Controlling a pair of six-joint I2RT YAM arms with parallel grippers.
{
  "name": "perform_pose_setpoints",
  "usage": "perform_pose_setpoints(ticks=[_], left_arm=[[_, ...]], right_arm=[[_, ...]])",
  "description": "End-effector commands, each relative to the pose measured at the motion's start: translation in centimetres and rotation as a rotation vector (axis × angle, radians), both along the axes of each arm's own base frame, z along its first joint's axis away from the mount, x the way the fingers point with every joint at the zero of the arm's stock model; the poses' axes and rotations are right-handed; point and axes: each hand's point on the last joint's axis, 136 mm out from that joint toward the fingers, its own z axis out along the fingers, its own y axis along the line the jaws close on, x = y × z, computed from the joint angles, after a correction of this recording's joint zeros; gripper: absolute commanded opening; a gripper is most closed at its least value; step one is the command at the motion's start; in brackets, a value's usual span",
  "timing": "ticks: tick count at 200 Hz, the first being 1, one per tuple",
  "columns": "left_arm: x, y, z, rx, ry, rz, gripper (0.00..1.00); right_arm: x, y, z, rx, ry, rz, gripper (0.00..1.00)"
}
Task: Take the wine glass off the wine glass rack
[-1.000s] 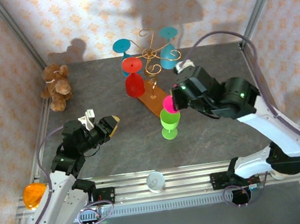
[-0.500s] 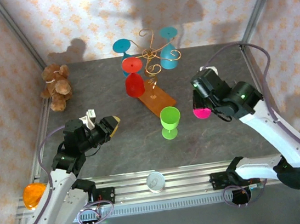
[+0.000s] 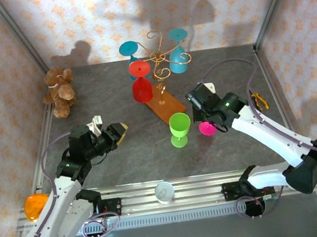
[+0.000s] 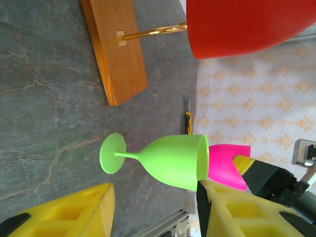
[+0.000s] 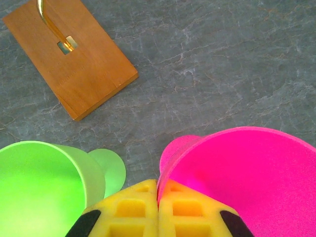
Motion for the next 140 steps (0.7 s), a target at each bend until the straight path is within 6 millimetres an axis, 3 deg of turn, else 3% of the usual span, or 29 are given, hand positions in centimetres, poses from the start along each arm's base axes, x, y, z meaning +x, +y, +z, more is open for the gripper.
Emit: perform_pose_setpoints(ticks=[1,72,140], left_arm=[[0.3,0.2,0.3,0.025,-0.027,0.001,0.46],[0.8,0.1,-0.1,0.022,-0.016,-0.001,0.45],[0.7,0.1,-0.4,0.024,-0.01,0.001,0.44]], right_arm=[[0.9,0.3,-0.3,0.039,-0.036,-0.042,0.0],[1.6,1.8,-3.5,0.055,0.017,-0.031,0.0],[2.3,3.0,-4.8,0.065,0.039,-0.022,0.0]])
